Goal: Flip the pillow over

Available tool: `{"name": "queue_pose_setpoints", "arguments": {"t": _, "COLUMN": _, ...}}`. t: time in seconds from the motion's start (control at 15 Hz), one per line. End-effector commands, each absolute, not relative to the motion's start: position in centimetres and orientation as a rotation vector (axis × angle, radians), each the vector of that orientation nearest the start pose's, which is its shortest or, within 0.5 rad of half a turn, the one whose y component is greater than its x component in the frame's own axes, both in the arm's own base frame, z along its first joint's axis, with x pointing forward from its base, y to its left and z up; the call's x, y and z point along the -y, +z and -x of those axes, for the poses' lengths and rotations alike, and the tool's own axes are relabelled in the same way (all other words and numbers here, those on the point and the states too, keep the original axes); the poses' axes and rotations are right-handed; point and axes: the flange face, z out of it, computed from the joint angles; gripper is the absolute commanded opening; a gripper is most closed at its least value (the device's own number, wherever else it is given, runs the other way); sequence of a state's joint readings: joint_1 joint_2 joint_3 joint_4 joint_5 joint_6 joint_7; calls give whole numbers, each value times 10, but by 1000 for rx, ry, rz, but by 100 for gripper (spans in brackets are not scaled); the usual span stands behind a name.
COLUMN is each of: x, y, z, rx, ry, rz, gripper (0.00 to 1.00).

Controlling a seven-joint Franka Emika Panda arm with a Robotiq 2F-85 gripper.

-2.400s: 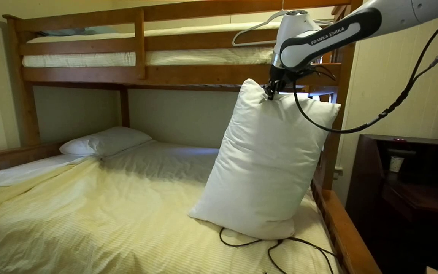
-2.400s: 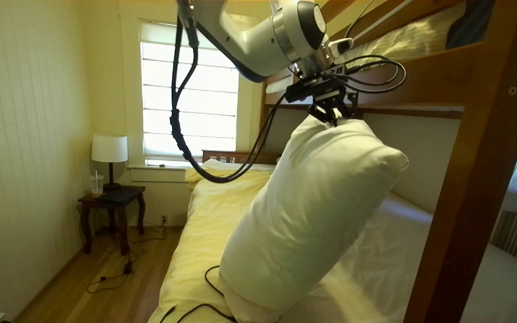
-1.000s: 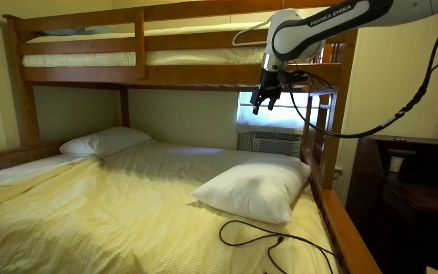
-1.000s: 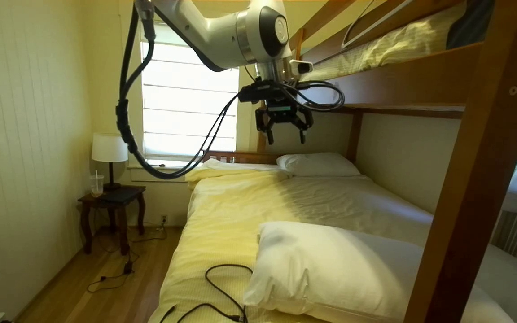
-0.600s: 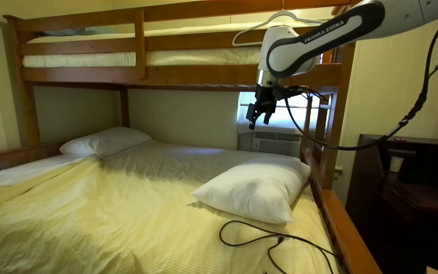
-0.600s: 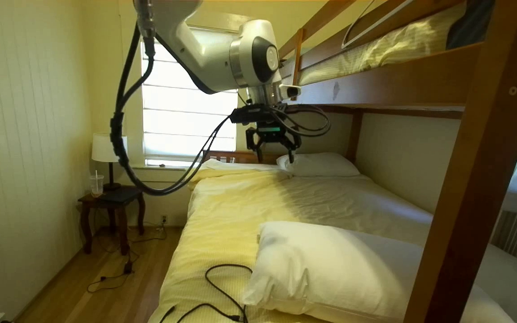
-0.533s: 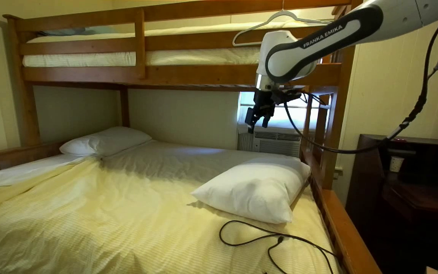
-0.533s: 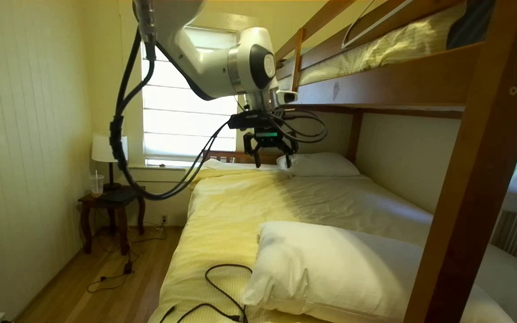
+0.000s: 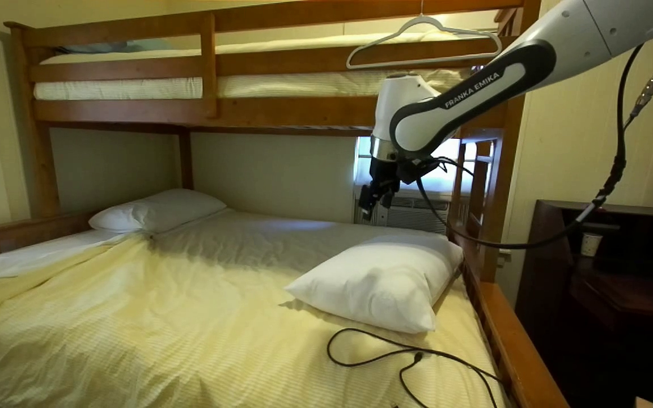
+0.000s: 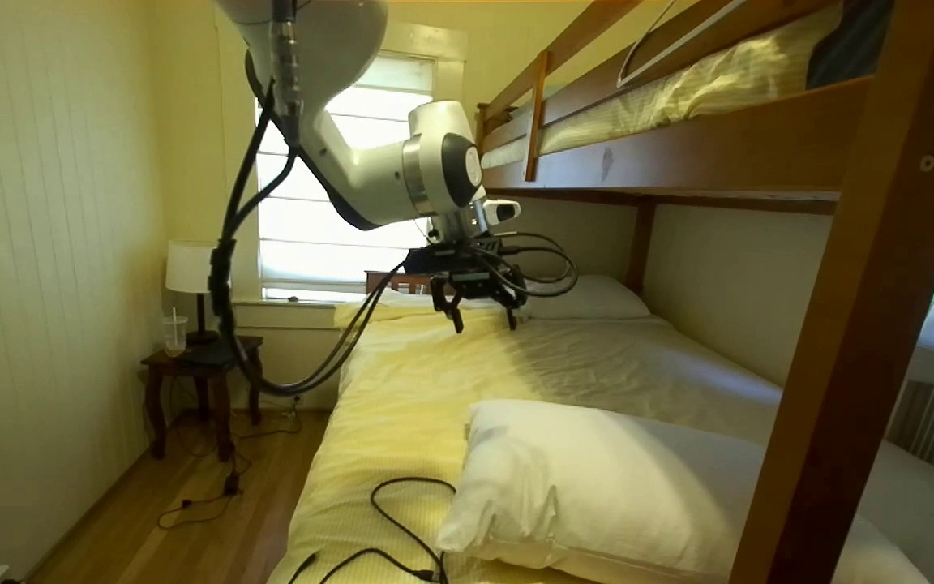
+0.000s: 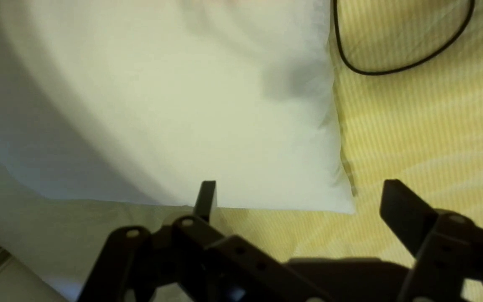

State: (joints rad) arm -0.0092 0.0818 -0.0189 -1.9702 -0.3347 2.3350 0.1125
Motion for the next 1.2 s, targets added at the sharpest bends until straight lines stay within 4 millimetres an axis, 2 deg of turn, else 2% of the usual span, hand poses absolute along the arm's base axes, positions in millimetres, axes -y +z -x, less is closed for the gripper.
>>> {"name": "queue_pose_setpoints", "arguments": {"t": 0.0, "x": 22, "y": 461, "z": -601, "rx": 98, "ry": -499, "rz": 3364, "gripper": 100}}
{"name": "queue_pose_setpoints", "arguments": {"t": 0.27, "x": 24, "y": 404, "z": -615, "rx": 129, "ry": -464, "rz": 3409, "gripper": 100}}
{"name": "queue_pose_setpoints", "arguments": {"t": 0.53, "x": 24, "y": 332, "z": -631, "rx": 213, "ry": -429, "rz": 3481, "gripper": 100}}
{"name": "queue_pose_setpoints", "arguments": {"t": 0.73, "x": 15, "y": 285, "z": -642, "rx": 265, "ry": -497, "rz": 3490, "gripper": 100}}
{"name": "queue_pose_setpoints", "arguments": {"t": 0.8, "x": 23, "y": 304, "z": -629, "rx": 242, "ry": -425, "rz": 3474, "gripper": 100}}
{"name": "queue_pose_setpoints", "arguments": {"t": 0.87, "x": 22, "y": 292, "z": -629, "rx": 246, "ry": -416, "rz": 3473, "gripper": 100}}
{"name": "queue_pose_setpoints", "arguments": {"t": 0.93, "x": 21, "y": 287, "z": -629, "rx": 247, "ry": -405, "rz": 3474, "gripper": 100}}
{"name": "queue_pose_setpoints", "arguments": {"t": 1.13, "x": 23, "y": 297, "z": -630, "rx": 241, "ry": -431, "rz": 3474, "gripper": 100}}
